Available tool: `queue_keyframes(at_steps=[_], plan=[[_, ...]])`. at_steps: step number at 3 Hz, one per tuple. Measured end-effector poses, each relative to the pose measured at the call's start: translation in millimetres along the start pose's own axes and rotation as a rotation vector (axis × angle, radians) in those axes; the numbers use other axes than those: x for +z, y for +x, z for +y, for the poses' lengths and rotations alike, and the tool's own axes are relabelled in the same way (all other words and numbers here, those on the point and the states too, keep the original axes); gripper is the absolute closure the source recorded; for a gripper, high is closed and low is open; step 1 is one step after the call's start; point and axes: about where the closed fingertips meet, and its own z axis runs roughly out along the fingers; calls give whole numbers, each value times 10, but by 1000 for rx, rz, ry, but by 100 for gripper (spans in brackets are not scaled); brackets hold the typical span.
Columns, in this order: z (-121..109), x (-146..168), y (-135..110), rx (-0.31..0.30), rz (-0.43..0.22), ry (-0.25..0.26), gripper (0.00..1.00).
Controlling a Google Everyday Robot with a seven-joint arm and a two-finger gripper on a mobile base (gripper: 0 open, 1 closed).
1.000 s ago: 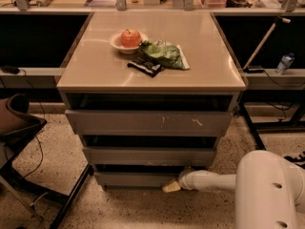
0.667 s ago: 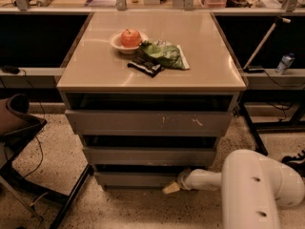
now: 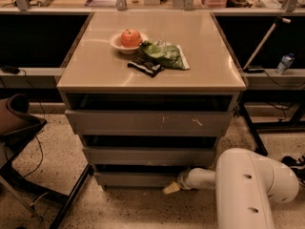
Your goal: Open bottom drawer
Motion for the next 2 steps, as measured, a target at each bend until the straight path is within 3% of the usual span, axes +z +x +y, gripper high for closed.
queue_keyframes(at_steps=[2], plan=[[0,0,0,0,0,0,42]])
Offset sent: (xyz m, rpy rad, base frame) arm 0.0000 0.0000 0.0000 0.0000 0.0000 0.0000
